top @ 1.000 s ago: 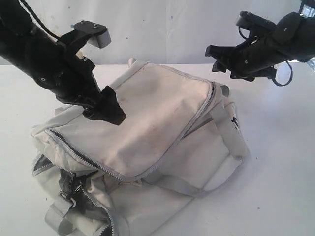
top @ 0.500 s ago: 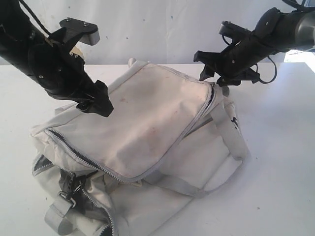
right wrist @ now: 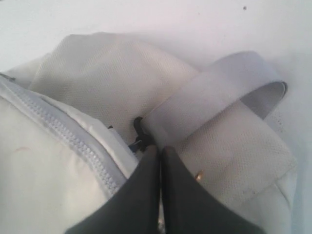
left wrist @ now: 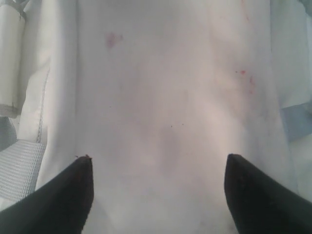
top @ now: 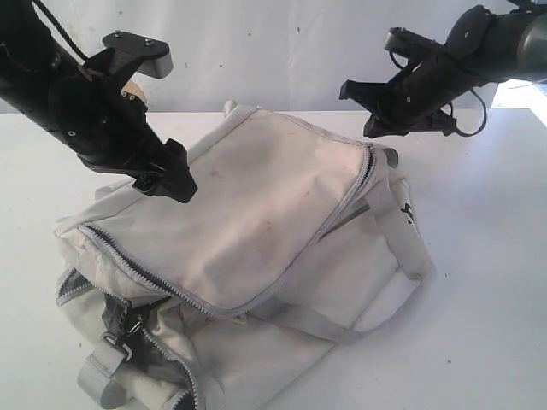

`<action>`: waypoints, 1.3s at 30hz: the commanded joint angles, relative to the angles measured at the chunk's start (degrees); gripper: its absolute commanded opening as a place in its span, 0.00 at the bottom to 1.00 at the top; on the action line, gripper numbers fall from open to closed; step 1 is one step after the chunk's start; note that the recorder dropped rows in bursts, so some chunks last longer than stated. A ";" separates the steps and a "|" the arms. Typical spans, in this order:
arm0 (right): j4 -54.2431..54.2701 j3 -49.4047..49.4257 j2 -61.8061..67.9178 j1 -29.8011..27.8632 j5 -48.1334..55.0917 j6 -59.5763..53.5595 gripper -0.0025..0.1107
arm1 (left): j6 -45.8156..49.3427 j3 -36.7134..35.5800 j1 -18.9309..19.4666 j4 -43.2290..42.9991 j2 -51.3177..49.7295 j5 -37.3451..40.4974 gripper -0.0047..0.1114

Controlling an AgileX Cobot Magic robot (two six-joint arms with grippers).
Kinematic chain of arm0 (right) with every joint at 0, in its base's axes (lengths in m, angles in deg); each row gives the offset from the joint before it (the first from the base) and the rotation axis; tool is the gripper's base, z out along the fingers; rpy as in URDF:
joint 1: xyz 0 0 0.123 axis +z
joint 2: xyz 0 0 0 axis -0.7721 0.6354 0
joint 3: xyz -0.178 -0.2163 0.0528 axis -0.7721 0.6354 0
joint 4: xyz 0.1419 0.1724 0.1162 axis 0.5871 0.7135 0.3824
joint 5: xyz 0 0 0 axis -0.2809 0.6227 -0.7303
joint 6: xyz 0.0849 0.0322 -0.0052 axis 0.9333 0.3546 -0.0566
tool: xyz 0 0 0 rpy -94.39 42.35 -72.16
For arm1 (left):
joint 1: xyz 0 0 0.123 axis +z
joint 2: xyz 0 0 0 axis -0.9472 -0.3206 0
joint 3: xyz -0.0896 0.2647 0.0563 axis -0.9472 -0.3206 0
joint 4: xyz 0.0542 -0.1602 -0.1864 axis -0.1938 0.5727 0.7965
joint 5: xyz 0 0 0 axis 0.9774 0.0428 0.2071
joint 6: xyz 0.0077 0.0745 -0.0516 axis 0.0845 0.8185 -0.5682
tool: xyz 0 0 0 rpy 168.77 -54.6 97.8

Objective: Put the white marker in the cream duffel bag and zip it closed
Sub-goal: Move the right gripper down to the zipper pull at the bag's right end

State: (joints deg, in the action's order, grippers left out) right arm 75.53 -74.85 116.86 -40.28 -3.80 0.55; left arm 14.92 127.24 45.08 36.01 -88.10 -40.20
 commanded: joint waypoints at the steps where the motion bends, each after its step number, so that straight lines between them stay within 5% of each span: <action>1: -1.31 -0.33 -2.44 -0.61 -0.98 -3.20 0.02 | -0.29 0.50 -0.18 -0.07 0.30 -0.61 0.76; 8: -5.87 -0.33 -2.44 -0.61 3.89 5.01 0.04 | -1.82 0.50 -0.18 -0.07 0.30 -1.62 0.76; 14: -4.18 -0.33 0.50 -0.61 5.03 10.63 0.43 | -2.56 0.50 -0.18 -0.07 0.30 -0.94 0.76; 15: -2.97 -0.33 0.50 -0.61 4.91 10.51 0.43 | -2.56 0.50 -0.18 -0.07 0.30 -0.94 0.76; 20: -0.31 -0.33 0.71 -0.61 4.91 10.29 0.32 | -2.93 0.50 -0.18 -0.07 0.30 -0.94 0.76; 30: 5.69 -0.33 3.64 -0.61 4.27 2.80 0.32 | -2.92 0.50 -0.18 0.04 0.30 -0.82 0.76; 35: 5.52 -0.33 3.65 -0.61 4.26 1.21 0.05 | -2.92 0.50 -0.18 0.04 0.30 -0.69 0.76; 39: 5.13 -0.84 3.65 -0.61 4.15 1.06 0.02 | -2.92 0.50 -0.18 0.04 0.30 -0.69 0.76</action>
State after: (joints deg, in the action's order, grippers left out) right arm 80.81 -74.94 120.68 -40.79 0.00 2.56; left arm 12.36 127.24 45.08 36.01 -88.10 -41.06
